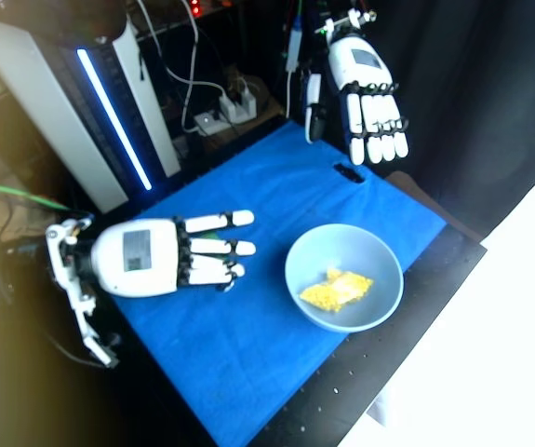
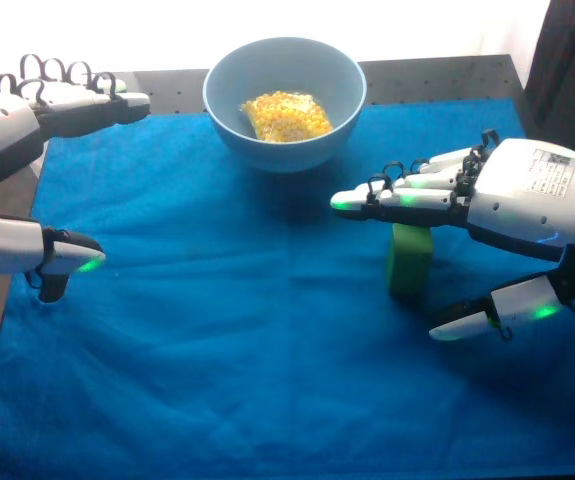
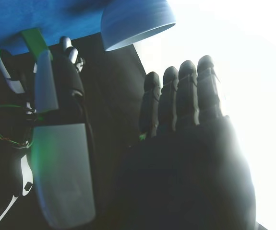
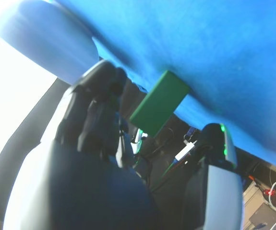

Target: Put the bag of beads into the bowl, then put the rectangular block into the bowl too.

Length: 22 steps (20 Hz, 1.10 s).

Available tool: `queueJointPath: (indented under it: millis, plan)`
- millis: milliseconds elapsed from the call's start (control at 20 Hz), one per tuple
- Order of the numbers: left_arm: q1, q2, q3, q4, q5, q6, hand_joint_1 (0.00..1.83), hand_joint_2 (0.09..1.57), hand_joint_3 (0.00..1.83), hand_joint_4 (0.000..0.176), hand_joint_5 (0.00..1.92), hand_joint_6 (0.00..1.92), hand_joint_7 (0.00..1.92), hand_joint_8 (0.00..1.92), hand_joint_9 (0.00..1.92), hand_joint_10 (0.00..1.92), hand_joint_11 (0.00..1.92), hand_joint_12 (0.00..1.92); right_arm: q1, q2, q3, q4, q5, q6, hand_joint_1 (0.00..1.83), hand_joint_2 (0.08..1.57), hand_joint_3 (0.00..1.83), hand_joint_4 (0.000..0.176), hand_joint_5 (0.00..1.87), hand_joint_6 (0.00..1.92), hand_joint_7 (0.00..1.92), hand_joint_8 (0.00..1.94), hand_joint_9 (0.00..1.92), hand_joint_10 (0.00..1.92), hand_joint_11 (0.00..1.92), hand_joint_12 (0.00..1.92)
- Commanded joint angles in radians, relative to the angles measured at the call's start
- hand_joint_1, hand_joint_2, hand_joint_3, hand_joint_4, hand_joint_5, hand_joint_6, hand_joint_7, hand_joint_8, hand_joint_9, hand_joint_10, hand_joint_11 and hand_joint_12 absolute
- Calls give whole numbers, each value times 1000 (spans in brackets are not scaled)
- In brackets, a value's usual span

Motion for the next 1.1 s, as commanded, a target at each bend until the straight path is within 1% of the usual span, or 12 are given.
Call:
queueJointPath:
  millis: [0,100,150,200,250,450,500,550,700,950,1000,1050]
  plan:
    - [-7,-3,4,-10,-110,-1,961,1003,0,0,249,4,181,3,118,13,5,363,18,1,5,39,102,0,756,931,0,108,174,2,348,0,692,92,476,1296]
    - [-6,-5,4,-10,-108,-1,917,1007,0,0,255,3,179,2,120,6,0,544,18,1,6,39,102,0,732,947,1,97,199,2,414,8,718,119,428,1372]
    - [-6,-7,4,-10,-107,-1,950,1015,2,7,262,3,169,0,109,1,0,536,18,0,6,39,102,0,749,945,0,89,257,4,501,9,689,352,426,1456]
    - [-6,-8,4,-10,-106,-1,956,1017,2,3,263,2,167,0,103,1,0,494,18,-1,7,39,102,0,772,945,0,71,299,5,559,4,603,639,444,1529]
    - [-6,-9,5,-10,-104,-1,956,1026,4,0,256,3,161,1,97,1,0,450,18,-3,8,39,102,0,762,954,0,63,350,1,615,7,558,775,473,1545]
    - [-6,-14,6,-10,-103,-3,996,1033,3,0,252,2,161,3,85,4,0,345,33,-11,15,43,102,0,782,991,3,15,512,8,641,0,547,801,449,1490]
    - [-6,-15,6,-10,-103,-4,994,1038,3,0,245,1,147,2,71,3,0,292,38,-14,18,43,102,0,813,998,1,14,565,8,669,7,562,811,449,1502]
    - [-6,-17,6,-10,-103,-4,996,1037,1,0,250,3,154,3,77,5,0,337,41,-17,21,43,102,0,826,1004,0,0,622,6,729,24,599,875,513,1517]
    - [-5,-20,6,-9,-101,-4,1013,1040,0,0,262,4,180,4,98,8,0,418,44,-26,29,56,102,0,838,999,0,0,710,6,856,52,759,967,708,1489]
    - [1,-23,6,-9,-101,-8,1021,1044,1,0,262,0,188,1,108,6,0,424,45,-38,49,87,102,0,1015,1027,0,0,864,26,986,79,771,1068,696,1576]
    - [4,-24,6,-9,-101,-10,1007,1044,1,0,262,0,189,1,115,7,0,495,45,-41,53,92,102,0,1049,1021,0,0,919,20,1011,78,802,1113,734,1598]
    - [4,-24,6,-9,-102,-10,1002,1044,0,0,262,0,185,2,116,6,0,556,46,-42,55,94,102,0,1094,1059,2,0,1043,653,1054,67,862,1161,775,1643]
